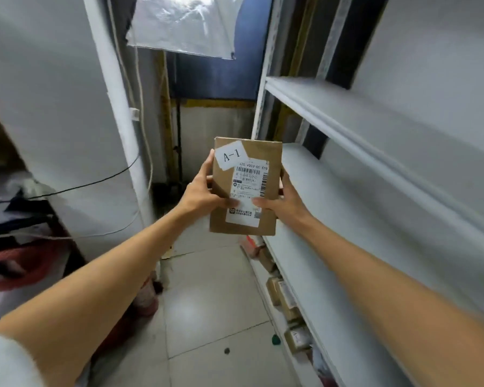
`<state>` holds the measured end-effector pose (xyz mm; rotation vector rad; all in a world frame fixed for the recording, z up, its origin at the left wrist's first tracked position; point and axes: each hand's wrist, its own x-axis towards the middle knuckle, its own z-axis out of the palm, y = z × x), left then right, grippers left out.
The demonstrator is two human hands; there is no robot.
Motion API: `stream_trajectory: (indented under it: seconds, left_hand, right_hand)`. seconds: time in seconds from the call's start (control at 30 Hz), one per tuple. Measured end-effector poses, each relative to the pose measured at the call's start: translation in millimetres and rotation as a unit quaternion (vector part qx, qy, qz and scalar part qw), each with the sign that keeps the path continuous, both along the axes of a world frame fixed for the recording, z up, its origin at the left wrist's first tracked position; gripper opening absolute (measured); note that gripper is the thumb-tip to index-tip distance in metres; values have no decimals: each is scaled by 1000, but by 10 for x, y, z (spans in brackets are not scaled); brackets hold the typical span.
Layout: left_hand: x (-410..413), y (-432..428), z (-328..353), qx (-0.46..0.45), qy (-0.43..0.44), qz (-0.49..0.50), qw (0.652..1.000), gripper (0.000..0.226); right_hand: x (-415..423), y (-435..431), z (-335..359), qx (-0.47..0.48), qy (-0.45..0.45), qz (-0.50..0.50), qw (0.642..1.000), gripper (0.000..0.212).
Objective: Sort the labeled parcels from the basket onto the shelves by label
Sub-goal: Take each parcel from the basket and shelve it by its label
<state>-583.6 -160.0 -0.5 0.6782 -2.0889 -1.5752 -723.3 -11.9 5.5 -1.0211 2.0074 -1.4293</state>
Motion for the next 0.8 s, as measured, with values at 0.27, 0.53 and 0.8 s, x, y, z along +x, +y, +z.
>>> stream_trajectory:
  seconds: [0.27,0.53,0.8]
  left_hand:
    - [-924,517,296,45,27,-199,979,117]
    - [-1255,1377,492,82,62,-386,917,118]
    - [-999,2408,606,122,74,-500,854,110]
  right_hand:
    - [-227,930,298,19,32,-235,971,94]
    - [300,1897,554,10,69,-404,912,93]
    - [1174,2777,723,31,84,-548,832,89]
